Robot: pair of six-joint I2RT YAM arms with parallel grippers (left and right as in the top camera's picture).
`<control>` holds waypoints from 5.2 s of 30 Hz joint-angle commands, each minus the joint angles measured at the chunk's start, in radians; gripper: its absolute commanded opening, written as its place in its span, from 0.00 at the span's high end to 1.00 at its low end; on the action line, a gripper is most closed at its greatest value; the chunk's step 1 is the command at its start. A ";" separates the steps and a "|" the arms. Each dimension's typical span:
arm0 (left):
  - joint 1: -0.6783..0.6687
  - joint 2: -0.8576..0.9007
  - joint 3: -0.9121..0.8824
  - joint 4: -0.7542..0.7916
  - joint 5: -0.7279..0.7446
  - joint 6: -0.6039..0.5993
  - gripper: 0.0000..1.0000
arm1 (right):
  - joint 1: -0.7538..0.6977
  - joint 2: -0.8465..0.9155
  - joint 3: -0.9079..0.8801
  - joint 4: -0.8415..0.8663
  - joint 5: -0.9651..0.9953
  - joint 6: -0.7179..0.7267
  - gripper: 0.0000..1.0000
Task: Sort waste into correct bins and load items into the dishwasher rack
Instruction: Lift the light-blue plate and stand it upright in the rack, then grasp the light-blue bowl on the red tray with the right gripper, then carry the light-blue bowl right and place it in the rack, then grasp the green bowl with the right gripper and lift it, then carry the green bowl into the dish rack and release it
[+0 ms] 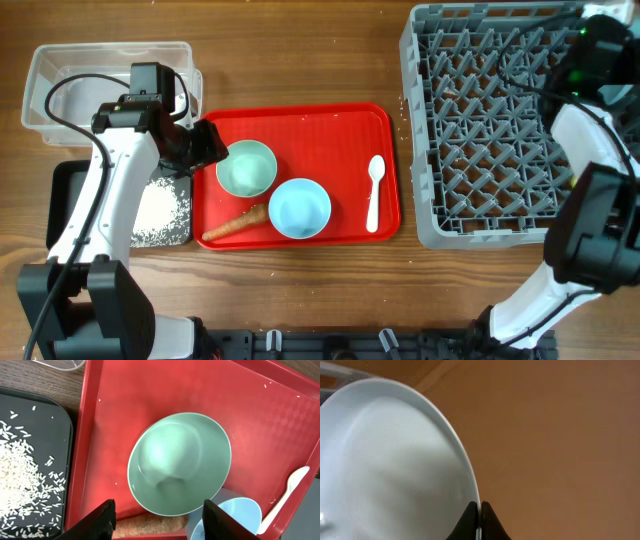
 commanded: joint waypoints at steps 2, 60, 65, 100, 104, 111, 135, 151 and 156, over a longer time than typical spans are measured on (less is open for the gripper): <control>0.003 -0.015 0.004 0.000 -0.006 -0.013 0.45 | 0.114 0.006 0.015 -0.006 -0.014 0.085 0.84; 0.003 -0.015 0.004 0.003 -0.006 -0.012 0.36 | 0.702 -0.273 0.149 -1.192 -0.640 0.927 0.96; 0.003 -0.015 0.004 0.003 -0.006 -0.012 0.36 | 0.518 -0.418 0.177 -1.031 -0.234 0.679 0.96; 0.003 -0.015 0.004 0.014 -0.006 -0.012 0.36 | 0.532 -0.050 0.154 -0.921 0.005 0.693 0.05; 0.003 -0.015 0.004 0.014 -0.006 -0.012 0.35 | 0.574 -0.257 0.154 -1.023 -0.647 0.705 0.10; 0.003 -0.015 0.004 -0.004 -0.105 -0.013 0.33 | 0.706 -0.249 0.154 -1.027 -1.143 0.891 0.12; 0.311 -0.015 0.004 -0.079 -0.214 -0.200 0.17 | 1.025 0.150 0.154 -0.855 -0.953 1.281 0.96; 0.310 -0.014 0.004 -0.063 -0.145 -0.200 0.16 | 0.587 -0.364 0.204 -0.966 -0.405 0.927 0.96; 0.308 -0.014 0.004 -0.058 -0.097 -0.200 0.16 | 0.322 -0.364 0.203 -0.951 -0.020 0.829 0.96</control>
